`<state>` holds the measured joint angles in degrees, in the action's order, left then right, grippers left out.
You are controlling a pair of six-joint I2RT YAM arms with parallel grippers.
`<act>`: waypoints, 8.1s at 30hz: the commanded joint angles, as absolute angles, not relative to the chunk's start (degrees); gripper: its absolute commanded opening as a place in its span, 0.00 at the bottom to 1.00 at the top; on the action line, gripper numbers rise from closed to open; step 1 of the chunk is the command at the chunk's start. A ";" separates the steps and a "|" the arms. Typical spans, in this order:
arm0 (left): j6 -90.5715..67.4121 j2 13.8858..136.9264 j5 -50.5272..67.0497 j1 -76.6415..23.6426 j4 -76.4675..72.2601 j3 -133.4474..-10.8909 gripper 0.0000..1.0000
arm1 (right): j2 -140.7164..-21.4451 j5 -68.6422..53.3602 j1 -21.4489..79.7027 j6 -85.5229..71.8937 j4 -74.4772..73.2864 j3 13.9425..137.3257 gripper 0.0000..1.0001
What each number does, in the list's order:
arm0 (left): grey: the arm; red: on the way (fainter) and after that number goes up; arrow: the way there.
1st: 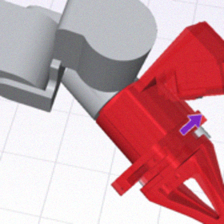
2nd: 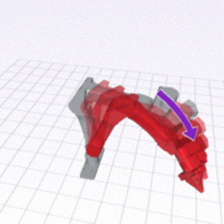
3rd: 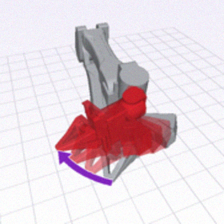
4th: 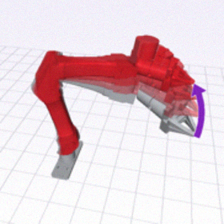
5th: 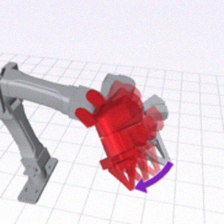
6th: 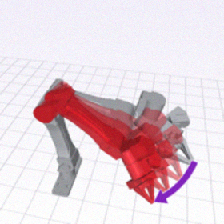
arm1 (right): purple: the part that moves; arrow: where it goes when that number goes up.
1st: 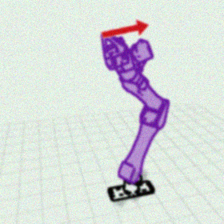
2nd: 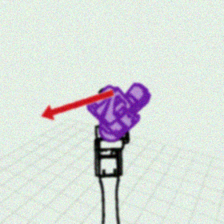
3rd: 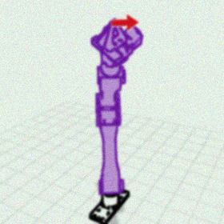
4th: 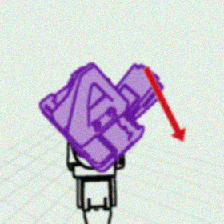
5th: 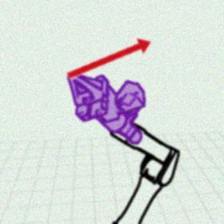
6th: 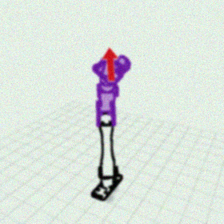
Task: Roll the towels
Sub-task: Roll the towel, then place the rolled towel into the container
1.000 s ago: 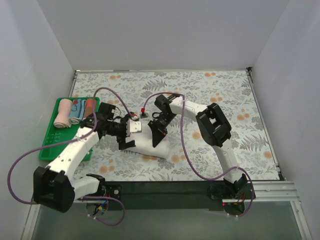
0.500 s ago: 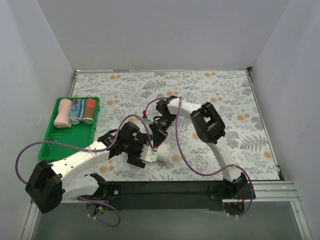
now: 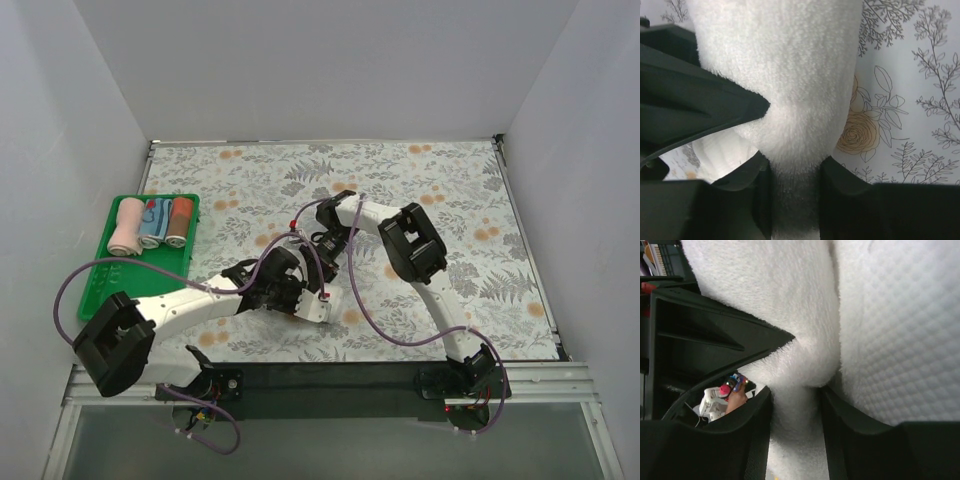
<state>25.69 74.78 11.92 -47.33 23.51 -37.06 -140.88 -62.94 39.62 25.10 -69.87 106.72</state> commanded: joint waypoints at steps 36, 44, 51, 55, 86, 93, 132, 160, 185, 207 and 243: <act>20.99 106.42 41.83 -31.91 59.58 -58.35 0.00 | -121.41 -35.77 22.94 18.90 -54.94 100.99 0.59; 28.03 122.84 44.82 -26.91 69.77 -73.62 0.00 | -105.83 -40.68 19.16 23.46 -50.10 92.03 0.69; 33.04 133.15 43.69 -23.47 74.18 -84.18 0.02 | -95.65 -30.61 30.90 30.23 -43.45 85.36 0.93; 34.19 137.54 43.50 -22.68 76.37 -88.85 0.08 | -91.24 -20.50 40.24 33.83 -34.74 78.59 0.96; 31.03 124.11 54.84 -9.50 71.10 -91.67 0.71 | -107.13 -29.78 48.08 45.27 -36.63 69.08 0.01; 27.78 115.32 54.41 -2.29 68.56 -91.23 0.72 | -113.81 -38.05 44.48 42.28 -46.40 77.77 0.01; 25.93 75.57 6.51 -53.17 11.45 -31.99 0.92 | -144.93 -72.68 36.03 39.90 -67.24 97.65 0.01; 20.13 74.97 13.27 -52.82 32.25 -32.08 0.00 | -134.21 -57.75 22.86 44.04 -75.32 100.98 0.95; 88.81 76.72 39.01 23.70 79.98 -78.05 0.00 | -124.02 -55.72 16.35 39.82 -75.32 100.63 0.98; 122.69 88.68 34.19 46.41 74.44 -63.55 0.00 | -123.57 -55.46 16.52 36.30 -75.41 100.11 0.99; 134.74 96.51 25.58 40.87 76.82 -65.40 0.03 | -124.80 -53.79 17.93 35.42 -75.15 98.79 0.99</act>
